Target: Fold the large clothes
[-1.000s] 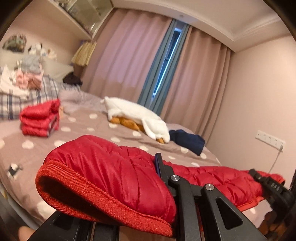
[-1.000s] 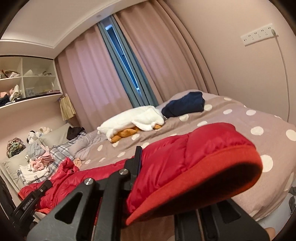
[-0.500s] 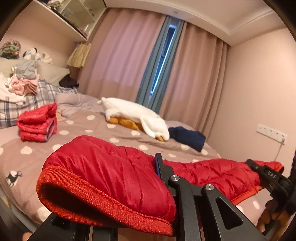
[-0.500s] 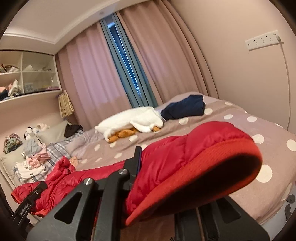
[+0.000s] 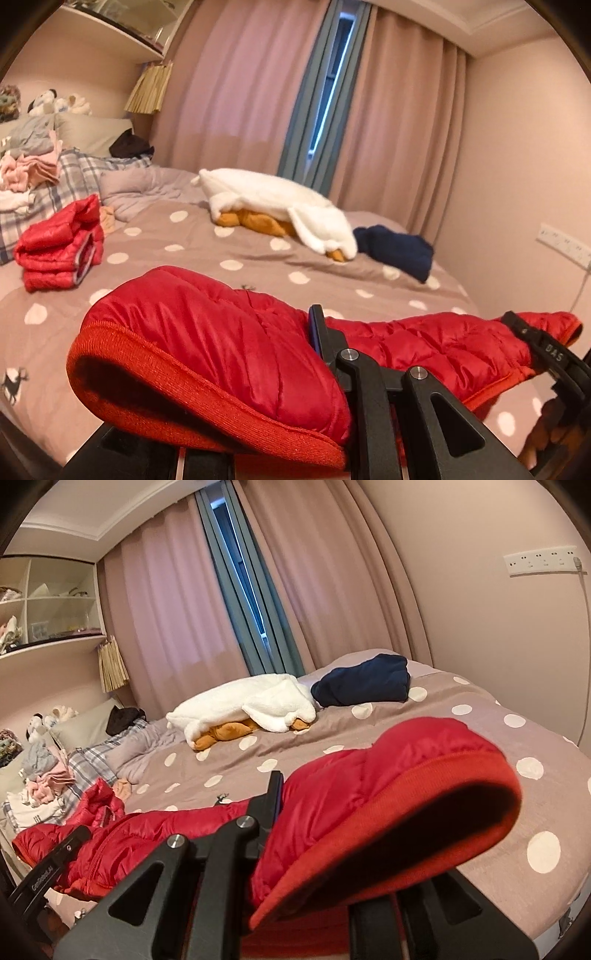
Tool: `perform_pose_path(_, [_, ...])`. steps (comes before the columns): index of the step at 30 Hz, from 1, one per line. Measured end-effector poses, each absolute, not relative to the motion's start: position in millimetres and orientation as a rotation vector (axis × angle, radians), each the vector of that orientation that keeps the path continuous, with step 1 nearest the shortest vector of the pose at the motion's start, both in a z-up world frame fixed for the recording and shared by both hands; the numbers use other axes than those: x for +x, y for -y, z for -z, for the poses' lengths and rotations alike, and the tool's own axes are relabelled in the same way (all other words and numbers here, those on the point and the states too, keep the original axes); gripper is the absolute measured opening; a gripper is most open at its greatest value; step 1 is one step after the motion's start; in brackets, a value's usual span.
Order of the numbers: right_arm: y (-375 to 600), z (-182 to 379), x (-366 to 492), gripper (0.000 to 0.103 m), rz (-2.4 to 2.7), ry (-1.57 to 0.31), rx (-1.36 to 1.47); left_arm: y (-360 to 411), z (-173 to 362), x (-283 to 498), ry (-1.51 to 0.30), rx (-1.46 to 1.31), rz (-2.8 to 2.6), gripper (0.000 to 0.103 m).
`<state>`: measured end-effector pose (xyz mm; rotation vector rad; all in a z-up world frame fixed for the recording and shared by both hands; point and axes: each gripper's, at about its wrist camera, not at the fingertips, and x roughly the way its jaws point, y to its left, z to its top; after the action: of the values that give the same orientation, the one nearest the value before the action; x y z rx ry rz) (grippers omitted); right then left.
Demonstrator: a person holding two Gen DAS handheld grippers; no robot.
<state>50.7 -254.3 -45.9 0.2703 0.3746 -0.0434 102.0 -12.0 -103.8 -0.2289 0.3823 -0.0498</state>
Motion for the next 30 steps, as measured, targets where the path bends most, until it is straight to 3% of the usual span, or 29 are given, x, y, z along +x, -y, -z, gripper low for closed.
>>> perform_pose_path(7, [258, 58, 80, 0.014, 0.053, -0.414, 0.266, 13, 117, 130, -0.442, -0.205, 0.047, 0.016])
perform_pose_path(11, [257, 66, 90, 0.015, 0.061, -0.434, 0.256, 9, 123, 147, -0.476, -0.234, 0.062, 0.023])
perform_pose_path(30, [260, 80, 127, 0.015, 0.068, -0.479, 0.262, 1, 136, 183, -0.524, -0.29, 0.05, 0.023])
